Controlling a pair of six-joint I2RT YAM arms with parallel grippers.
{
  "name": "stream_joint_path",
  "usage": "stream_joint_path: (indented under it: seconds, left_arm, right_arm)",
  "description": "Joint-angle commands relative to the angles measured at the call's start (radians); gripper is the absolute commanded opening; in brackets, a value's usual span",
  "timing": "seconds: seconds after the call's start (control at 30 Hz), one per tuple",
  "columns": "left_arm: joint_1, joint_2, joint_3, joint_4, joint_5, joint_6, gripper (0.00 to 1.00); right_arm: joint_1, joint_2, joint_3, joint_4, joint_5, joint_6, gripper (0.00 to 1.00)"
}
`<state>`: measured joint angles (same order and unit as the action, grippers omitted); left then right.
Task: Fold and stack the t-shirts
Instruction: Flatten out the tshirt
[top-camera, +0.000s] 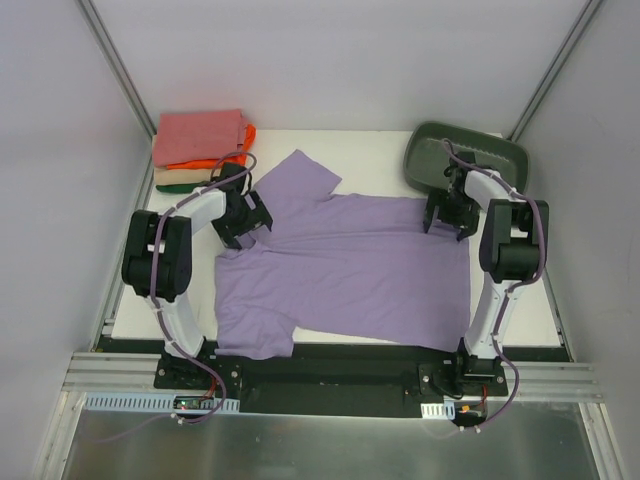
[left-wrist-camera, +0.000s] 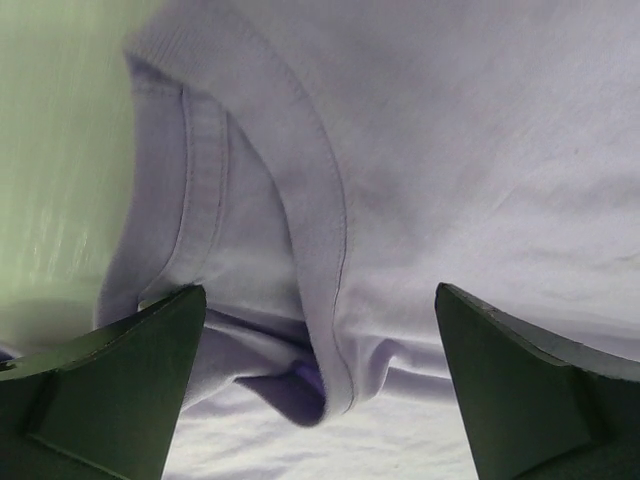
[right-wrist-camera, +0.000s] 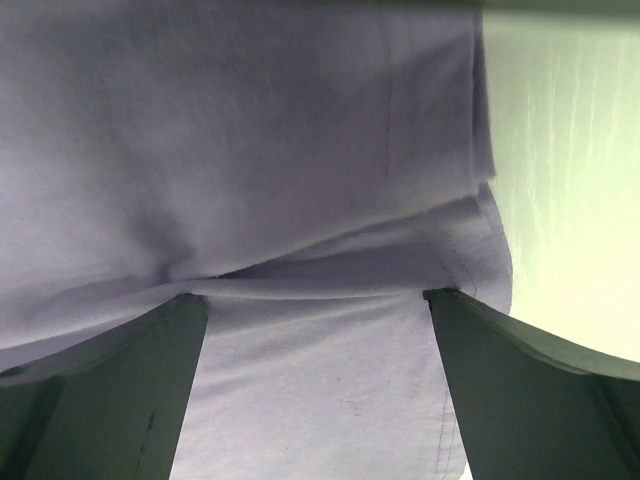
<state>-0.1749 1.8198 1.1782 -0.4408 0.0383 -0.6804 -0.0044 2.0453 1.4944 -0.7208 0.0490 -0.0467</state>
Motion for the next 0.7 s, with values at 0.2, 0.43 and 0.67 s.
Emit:
stream_joint_path:
  seconds: [0.2, 0.43, 0.67]
  left_arm:
    - [0.028, 0.214, 0.268, -0.070, -0.040, 0.042, 0.99]
    - [0.031, 0.323, 0.417, -0.090, 0.055, 0.058, 0.99]
    - [0.029, 0.280, 0.442, -0.095, 0.081, 0.080, 0.99]
  right_arm:
    - [-0.034, 0.118, 0.178, -0.046, 0.078, -0.042, 0.96]
    - [-0.063, 0.110, 0.172, -0.046, 0.109, -0.045, 0.96]
    - [-0.065, 0.018, 0.110, -0.019, 0.055, -0.033, 0.96]
